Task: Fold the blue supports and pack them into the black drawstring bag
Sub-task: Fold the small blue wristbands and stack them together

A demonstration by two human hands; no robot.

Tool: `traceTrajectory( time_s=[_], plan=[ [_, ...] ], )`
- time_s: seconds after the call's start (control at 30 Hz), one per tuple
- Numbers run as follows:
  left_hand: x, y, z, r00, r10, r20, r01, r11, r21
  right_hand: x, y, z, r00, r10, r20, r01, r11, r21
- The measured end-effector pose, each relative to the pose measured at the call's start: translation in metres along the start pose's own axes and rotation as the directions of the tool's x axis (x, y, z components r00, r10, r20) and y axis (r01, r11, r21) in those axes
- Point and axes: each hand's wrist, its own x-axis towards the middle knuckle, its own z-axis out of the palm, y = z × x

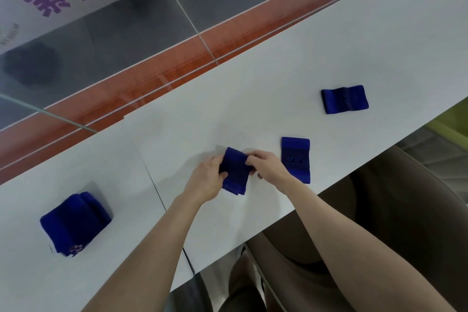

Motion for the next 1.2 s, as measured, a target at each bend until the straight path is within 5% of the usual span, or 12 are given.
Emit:
traceTrajectory(
  time_s=[0.17,0.23,0.33,0.43,0.7,1.07,1.2],
  plan=[
    [-0.006,-0.008,0.002,0.994,-0.105,0.013,0.106,0.993,-0.055,0.001,0.003,0.004,0.997,-0.081,0.002,0.08,0.989,-0.125],
    [-0.007,-0.012,-0.002,0.989,-0.128,0.07,0.141,0.961,-0.24,-0.005,-0.002,0.003,0.995,-0.099,0.001,0.099,0.99,-0.098],
    [-0.016,-0.002,-0.012,0.976,-0.124,0.178,0.207,0.771,-0.602,-0.016,-0.013,-0.001,0.992,-0.127,-0.015,0.126,0.991,-0.038],
    [-0.027,0.019,-0.018,0.987,-0.117,0.109,0.16,0.684,-0.711,-0.029,-0.022,-0.001,0.984,-0.173,-0.033,0.173,0.985,0.005],
    [-0.082,0.057,-0.049,0.991,-0.048,-0.122,-0.032,0.811,-0.584,-0.08,-0.035,0.001,0.914,-0.39,-0.111,0.382,0.92,-0.091],
    [-0.232,0.024,-0.064,0.916,-0.149,-0.373,-0.015,0.915,-0.403,-0.155,-0.052,0.066,0.772,-0.563,0.295,0.635,0.7,-0.326],
    [-0.273,0.008,-0.065,0.865,-0.188,-0.466,0.007,0.932,-0.363,-0.167,-0.058,0.107,0.761,-0.554,0.338,0.648,0.675,-0.353]
  ],
)
